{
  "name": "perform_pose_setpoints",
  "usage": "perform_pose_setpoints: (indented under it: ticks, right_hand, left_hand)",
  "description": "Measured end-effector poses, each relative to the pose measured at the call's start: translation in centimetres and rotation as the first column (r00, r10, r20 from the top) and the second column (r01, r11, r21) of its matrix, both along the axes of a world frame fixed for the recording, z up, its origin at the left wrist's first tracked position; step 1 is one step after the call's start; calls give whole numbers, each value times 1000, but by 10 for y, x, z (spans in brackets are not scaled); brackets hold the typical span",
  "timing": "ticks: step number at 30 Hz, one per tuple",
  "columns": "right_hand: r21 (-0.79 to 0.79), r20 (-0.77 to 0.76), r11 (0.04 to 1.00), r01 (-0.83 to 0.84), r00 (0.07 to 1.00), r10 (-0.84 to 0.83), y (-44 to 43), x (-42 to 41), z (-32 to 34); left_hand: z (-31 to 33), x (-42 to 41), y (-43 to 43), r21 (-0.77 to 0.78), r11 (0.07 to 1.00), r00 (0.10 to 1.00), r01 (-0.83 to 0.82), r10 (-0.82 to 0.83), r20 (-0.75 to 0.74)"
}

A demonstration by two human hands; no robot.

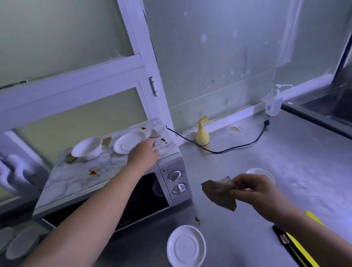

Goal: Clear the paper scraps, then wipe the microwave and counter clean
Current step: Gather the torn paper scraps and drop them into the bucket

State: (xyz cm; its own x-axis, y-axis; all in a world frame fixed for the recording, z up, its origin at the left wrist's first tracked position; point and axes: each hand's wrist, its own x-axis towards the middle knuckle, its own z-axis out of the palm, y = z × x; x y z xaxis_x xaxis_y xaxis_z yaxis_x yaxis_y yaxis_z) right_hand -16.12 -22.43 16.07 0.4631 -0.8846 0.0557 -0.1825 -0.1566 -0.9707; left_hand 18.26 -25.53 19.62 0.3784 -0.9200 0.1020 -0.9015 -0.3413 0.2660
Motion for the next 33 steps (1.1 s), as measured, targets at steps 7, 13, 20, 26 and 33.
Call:
perform_pose_setpoints:
  ticks: [7, 13, 20, 26, 33]
  right_hand:
    - [104, 71, 994, -16, 997, 9, -28, 10, -15]
    - [236, 189, 967, -95, 981, 50, -40, 33, -19]
    - [339, 238, 929, -150, 969, 70, -50, 79, -19]
    - [337, 240, 925, -172, 966, 92, -43, 119, -26]
    - [299, 232, 941, -156, 969, 86, -29, 153, -32]
  left_hand:
    - [-17, 4, -9, 148, 985, 989, -90, 71, 127]
    - [-26, 10, 40, -9, 999, 999, 37, -37, 2]
    - [-17, -6, 68, -157, 985, 977, -67, 34, -208]
    - [1, -57, 105, -225, 966, 529, -129, -125, -839]
    - [9, -55, 121, -237, 946, 409, -223, -130, -903]
